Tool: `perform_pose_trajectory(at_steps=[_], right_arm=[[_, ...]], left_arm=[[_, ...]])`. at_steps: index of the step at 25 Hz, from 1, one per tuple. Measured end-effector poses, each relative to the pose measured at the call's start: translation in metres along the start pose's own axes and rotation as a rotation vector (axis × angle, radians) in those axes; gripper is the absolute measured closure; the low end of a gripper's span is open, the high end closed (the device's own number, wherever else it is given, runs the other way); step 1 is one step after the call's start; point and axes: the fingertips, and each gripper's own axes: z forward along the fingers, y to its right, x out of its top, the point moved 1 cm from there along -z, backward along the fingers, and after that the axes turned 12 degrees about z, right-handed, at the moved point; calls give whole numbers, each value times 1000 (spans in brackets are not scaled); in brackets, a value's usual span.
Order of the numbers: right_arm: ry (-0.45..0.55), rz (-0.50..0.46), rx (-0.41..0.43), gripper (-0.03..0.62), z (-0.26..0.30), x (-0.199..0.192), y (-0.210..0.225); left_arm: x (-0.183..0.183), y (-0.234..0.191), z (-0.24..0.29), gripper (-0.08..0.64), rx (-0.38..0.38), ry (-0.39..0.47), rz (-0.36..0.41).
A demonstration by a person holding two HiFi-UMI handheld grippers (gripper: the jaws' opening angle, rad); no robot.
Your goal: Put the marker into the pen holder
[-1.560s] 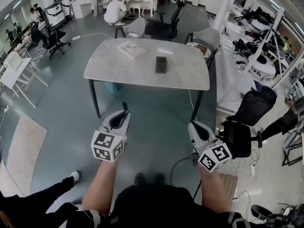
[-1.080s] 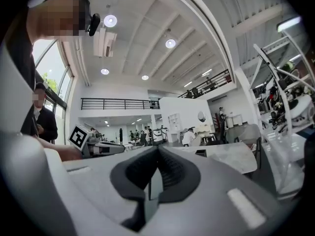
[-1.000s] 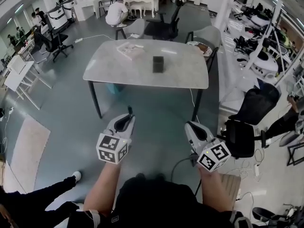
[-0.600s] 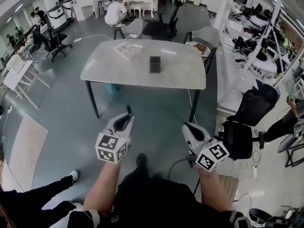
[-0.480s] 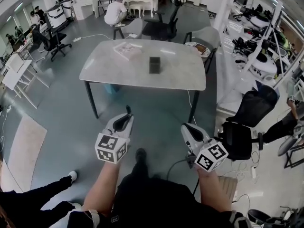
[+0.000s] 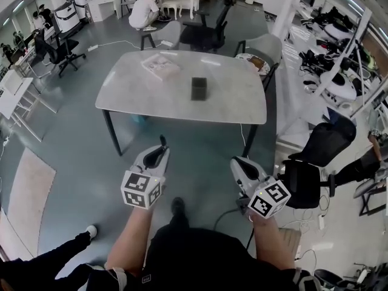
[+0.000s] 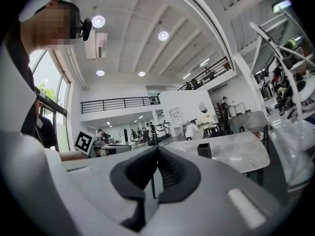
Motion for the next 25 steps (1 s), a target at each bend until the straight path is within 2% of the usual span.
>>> perform_pose_trajectory(at_steps=[9,19,25], right_arm=[[-41,21,-14,589,100,18,27],[-73,33,-38,589,192,28,34],[-83,31,-53,589,230,24,31]], left_arm=[[-6,-82,62,518,-23,-6,-27],[-15,-158,94,518,-46,0,-45],[-26,-186,104,518,-77,2,-41]])
